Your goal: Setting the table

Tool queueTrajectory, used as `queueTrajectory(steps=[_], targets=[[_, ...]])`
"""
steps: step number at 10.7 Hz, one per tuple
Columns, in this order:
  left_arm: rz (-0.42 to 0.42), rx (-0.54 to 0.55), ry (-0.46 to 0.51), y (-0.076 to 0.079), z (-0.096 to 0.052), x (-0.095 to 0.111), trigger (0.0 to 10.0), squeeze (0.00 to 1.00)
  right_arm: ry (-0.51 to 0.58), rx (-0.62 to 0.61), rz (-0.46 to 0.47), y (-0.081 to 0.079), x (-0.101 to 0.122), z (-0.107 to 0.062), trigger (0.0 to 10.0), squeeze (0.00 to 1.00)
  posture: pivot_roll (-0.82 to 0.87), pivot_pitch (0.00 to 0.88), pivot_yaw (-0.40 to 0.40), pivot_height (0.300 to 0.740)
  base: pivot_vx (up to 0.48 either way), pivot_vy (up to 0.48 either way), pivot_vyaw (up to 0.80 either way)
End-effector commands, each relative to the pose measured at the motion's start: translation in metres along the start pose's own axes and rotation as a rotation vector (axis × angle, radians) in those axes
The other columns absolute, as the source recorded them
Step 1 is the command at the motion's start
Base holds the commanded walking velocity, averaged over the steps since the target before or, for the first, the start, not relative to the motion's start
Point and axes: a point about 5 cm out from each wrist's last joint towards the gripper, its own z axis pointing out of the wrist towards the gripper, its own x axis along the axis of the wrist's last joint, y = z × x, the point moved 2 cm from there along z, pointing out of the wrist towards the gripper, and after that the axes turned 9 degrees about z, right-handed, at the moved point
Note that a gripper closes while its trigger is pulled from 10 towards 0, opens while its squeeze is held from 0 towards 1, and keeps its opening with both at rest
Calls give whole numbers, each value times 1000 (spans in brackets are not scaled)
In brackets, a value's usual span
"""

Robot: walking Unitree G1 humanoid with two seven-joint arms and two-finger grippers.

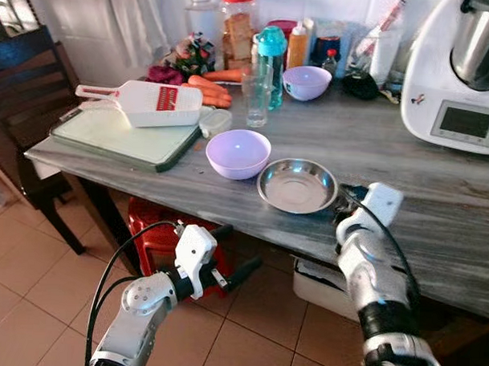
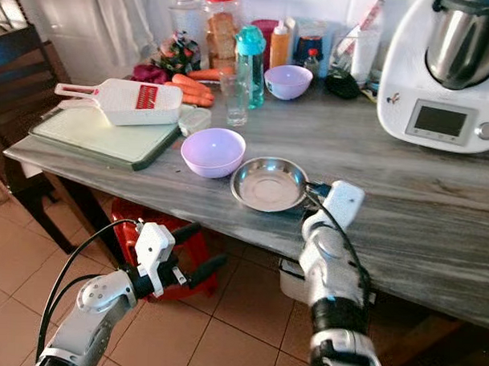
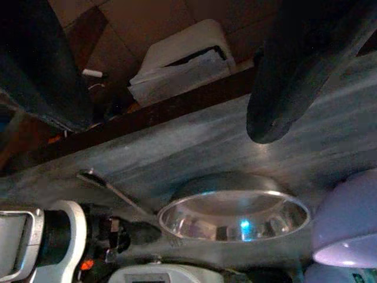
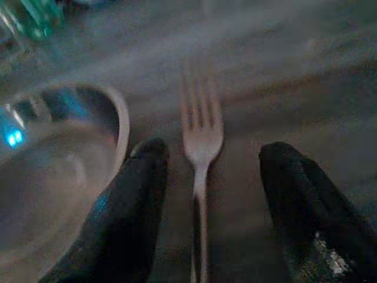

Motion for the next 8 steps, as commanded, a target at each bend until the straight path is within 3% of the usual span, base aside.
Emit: queueTrajectory(steps=[1, 2, 4, 6, 7, 8], targets=[[-3, 20, 25, -3, 0, 7, 10000, 0, 81, 37, -28, -8, 14, -5, 10000, 1000, 52, 0, 52, 740, 0, 0, 0], [9, 85, 54, -11, 1, 13, 10000, 0, 129, 49, -55, -8, 21, -10, 10000, 1000, 49, 0, 52, 740, 0, 0, 0], [59, 287, 116, -43, 6, 32, 10000, 0, 243, 77, -131, -8, 37, -25, 10000, 1000, 38, 0, 51, 740, 0, 0, 0], [103, 432, 98, -66, 5, 39, 10000, 0, 300, 97, -187, -6, 44, -39, 10000, 1000, 31, 0, 51, 740, 0, 0, 0], [161, 543, 43, -80, 4, 42, 10000, 0, 335, 147, -233, -8, 50, -52, 10000, 1000, 30, 0, 50, 740, 0, 0, 0], [181, 557, 34, -83, 3, 43, 10000, 0, 336, 161, -243, -7, 50, -55, 10000, 1000, 23, 0, 58, 740, 0, 0, 0]])
